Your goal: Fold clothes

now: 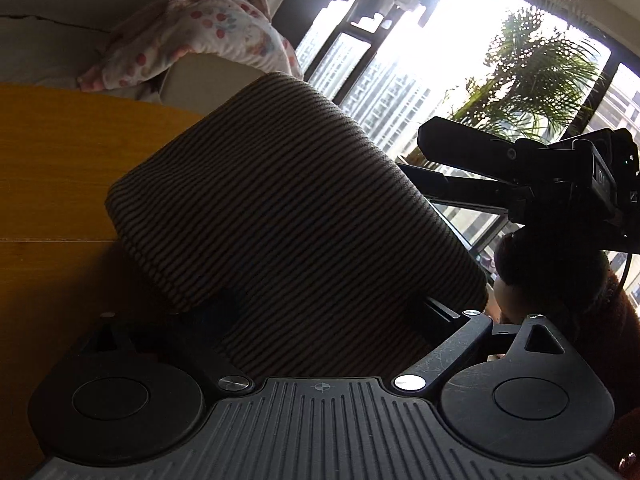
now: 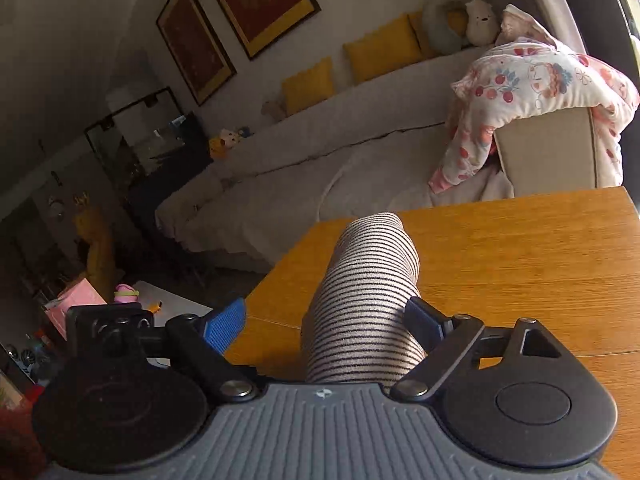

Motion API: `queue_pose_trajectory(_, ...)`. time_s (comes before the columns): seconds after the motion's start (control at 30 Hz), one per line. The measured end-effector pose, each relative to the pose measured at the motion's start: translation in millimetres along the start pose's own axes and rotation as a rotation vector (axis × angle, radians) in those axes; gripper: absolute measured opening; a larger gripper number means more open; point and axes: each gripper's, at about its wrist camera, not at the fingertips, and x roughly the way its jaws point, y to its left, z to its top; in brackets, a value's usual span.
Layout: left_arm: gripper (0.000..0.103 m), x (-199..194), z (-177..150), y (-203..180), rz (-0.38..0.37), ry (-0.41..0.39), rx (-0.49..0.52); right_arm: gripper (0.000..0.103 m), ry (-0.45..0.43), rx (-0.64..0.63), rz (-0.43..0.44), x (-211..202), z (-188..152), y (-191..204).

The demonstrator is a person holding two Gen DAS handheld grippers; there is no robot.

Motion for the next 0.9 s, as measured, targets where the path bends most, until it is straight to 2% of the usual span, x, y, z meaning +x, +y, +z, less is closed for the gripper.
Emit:
queue_pose_trajectory(0.13, 0.096, 2, 0, -6, -0.020, -0.009, 0.015, 0.081, 0.148, 0.036, -0.260, 31, -19, -36)
queue_pose_trajectory(0.17, 0.096, 4, 1, -8, -0.019, -0.007, 0.020, 0.085, 0.160, 0.070, -0.276, 34, -24, -47)
queue_pose_trajectory(0.23, 0.096, 6, 1, -10, -0.014, 0.000, 0.028, 0.086, 0.149, 0.167, -0.240, 29, -25, -61)
queue_pose_trajectory(0.27, 0.096, 7, 1, -10, -0.010, 0.005, 0.031, 0.086, 0.136, 0.171, -0.240, 27, -22, -61)
queue_pose_trajectory(0.4, 0.097, 7, 2, -8, -0.009, 0.012, 0.019, 0.086, 0.066, 0.031, -0.286, 25, 1, -42)
queue_pose_trajectory(0.5, 0.097, 7, 1, -9, -0.004, 0.014, 0.019, 0.086, 0.049, -0.053, -0.387, 38, 20, -39)
queue_pose_trajectory(0.57, 0.097, 7, 1, -9, 0.001, 0.015, 0.019, 0.086, 0.095, -0.118, -0.500, 56, 23, -44)
queue_pose_trajectory(0.67, 0.097, 12, -1, -5, 0.018, 0.054, -0.007, 0.093, 0.166, -0.175, -0.605, 80, 12, -59)
queue_pose_trajectory(0.77, 0.096, 21, -9, 5, 0.035, 0.113, -0.063, 0.093, 0.141, -0.135, -0.597, 73, 10, -64)
queue_pose_trajectory(0.9, 0.095, 12, -7, 2, -0.002, 0.085, -0.026, 0.093, 0.070, -0.074, -0.489, 28, -1, -56)
